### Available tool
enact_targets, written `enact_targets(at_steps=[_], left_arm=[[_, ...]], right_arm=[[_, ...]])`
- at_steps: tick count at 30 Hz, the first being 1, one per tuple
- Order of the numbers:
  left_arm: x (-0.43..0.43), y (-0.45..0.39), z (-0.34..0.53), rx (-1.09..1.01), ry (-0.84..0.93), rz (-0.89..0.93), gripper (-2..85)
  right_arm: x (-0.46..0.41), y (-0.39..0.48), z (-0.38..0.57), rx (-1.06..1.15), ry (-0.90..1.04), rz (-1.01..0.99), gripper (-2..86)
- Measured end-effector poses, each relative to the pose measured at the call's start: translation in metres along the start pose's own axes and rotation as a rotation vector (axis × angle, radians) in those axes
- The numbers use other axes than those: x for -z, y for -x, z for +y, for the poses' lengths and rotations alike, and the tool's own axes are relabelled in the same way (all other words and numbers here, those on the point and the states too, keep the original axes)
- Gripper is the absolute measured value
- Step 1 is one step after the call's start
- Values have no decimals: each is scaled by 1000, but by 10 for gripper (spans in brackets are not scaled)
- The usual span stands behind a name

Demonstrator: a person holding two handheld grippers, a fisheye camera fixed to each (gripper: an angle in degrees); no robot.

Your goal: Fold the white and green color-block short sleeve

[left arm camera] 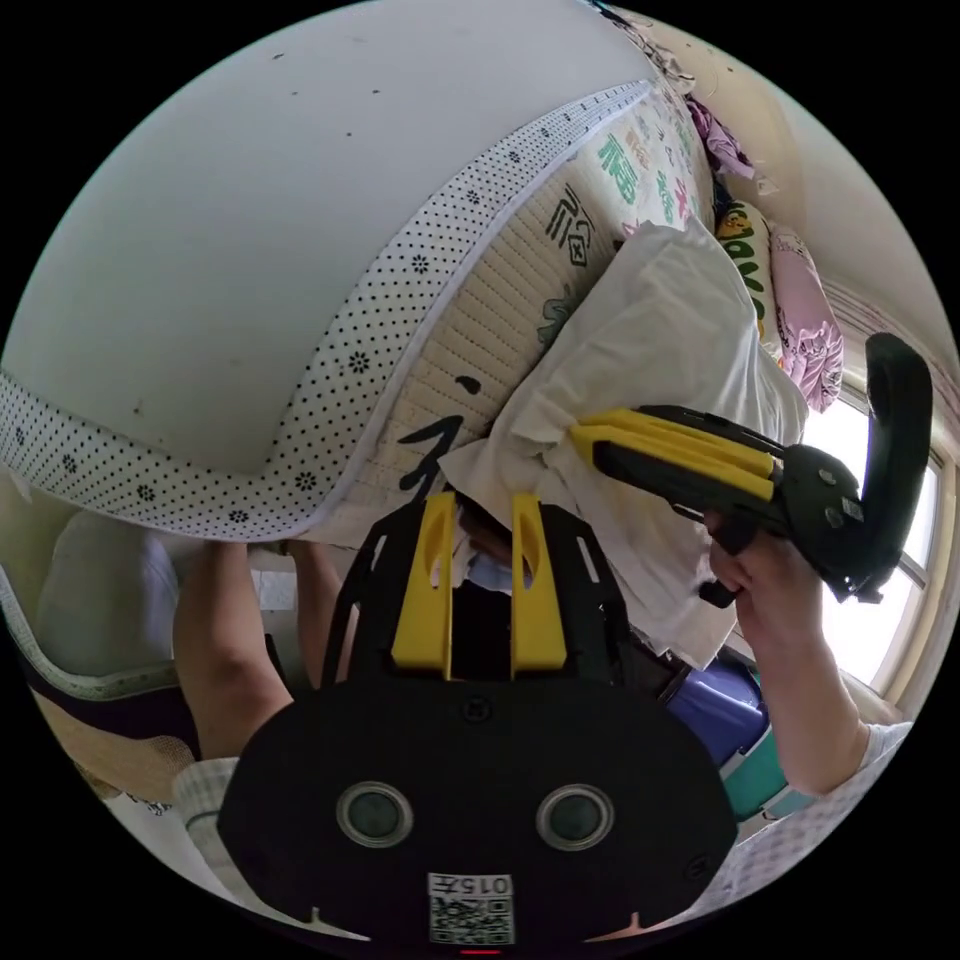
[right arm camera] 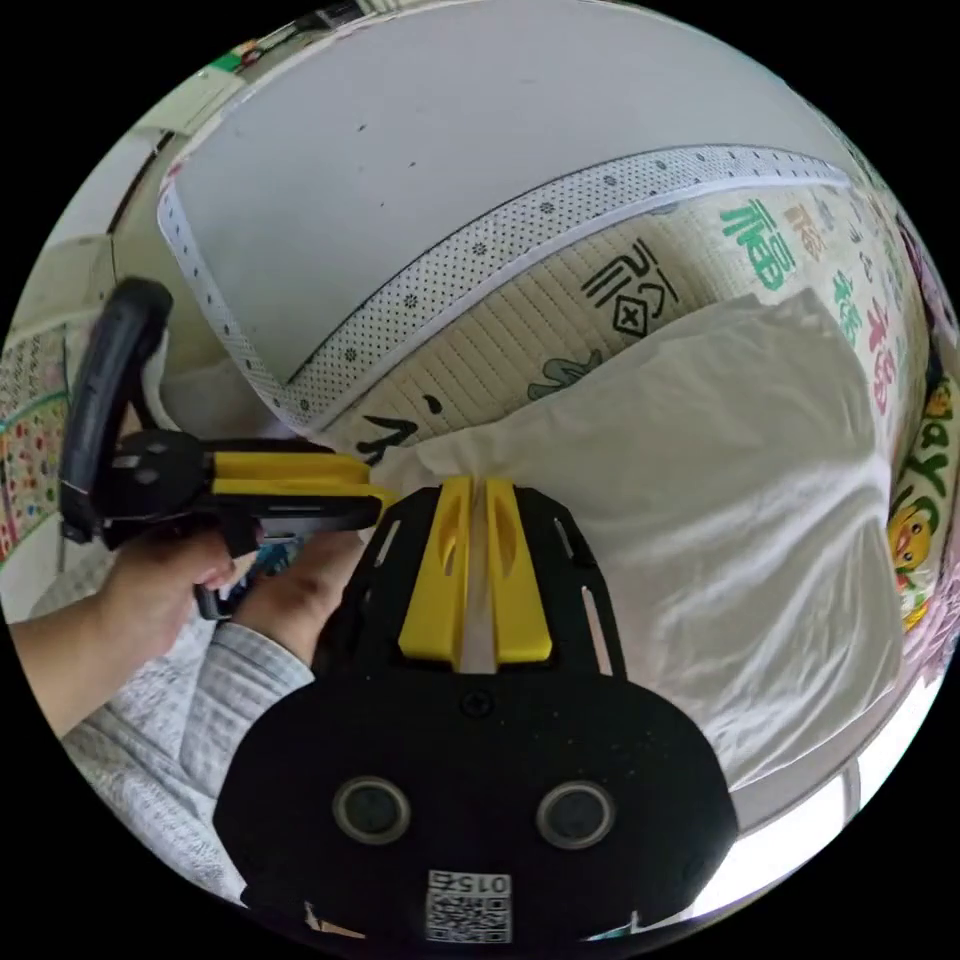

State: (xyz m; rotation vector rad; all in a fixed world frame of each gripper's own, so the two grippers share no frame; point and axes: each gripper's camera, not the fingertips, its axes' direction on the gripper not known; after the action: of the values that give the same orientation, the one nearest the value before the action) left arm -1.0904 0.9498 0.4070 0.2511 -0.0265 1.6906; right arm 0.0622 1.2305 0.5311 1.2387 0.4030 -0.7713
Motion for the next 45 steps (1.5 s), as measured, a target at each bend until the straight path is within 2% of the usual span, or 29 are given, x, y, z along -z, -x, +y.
enact_targets(at_steps=[4, 6, 12, 17, 21, 28, 34, 38, 41, 45], left_arm=[[-2, 11, 3, 8, -35, 19, 23], [5, 24, 10, 34, -50, 20, 4], [55, 37, 44, -1, -167, 54, -8], [110, 19, 73, -117, -257, 78, -9], [147, 13, 92, -111, -328, 172, -10], [212, -6, 118, -239, -403, 195, -9], [287, 14, 136, -288, -532, 182, -9], [308, 42, 119, -294, -440, 105, -9], [301, 56, 97, -291, -326, 128, -9], [277, 28, 70, -451, -92, 137, -9]], right_arm=[[38, -27, 23, -170, -172, -223, -1], [70, -42, 57, -274, -319, -327, -3], [142, -56, 178, -553, -571, -460, -4], [203, -45, 272, -726, -759, -495, -4], [256, -22, 319, -767, -868, -445, -4], [323, 26, 366, -786, -1052, -436, -4], [371, 78, 392, -798, -1189, -443, -4], [388, 116, 388, -821, -1201, -470, -5], [400, 148, 383, -857, -1220, -494, -5], [427, 203, 388, -963, -1250, -393, -5]])
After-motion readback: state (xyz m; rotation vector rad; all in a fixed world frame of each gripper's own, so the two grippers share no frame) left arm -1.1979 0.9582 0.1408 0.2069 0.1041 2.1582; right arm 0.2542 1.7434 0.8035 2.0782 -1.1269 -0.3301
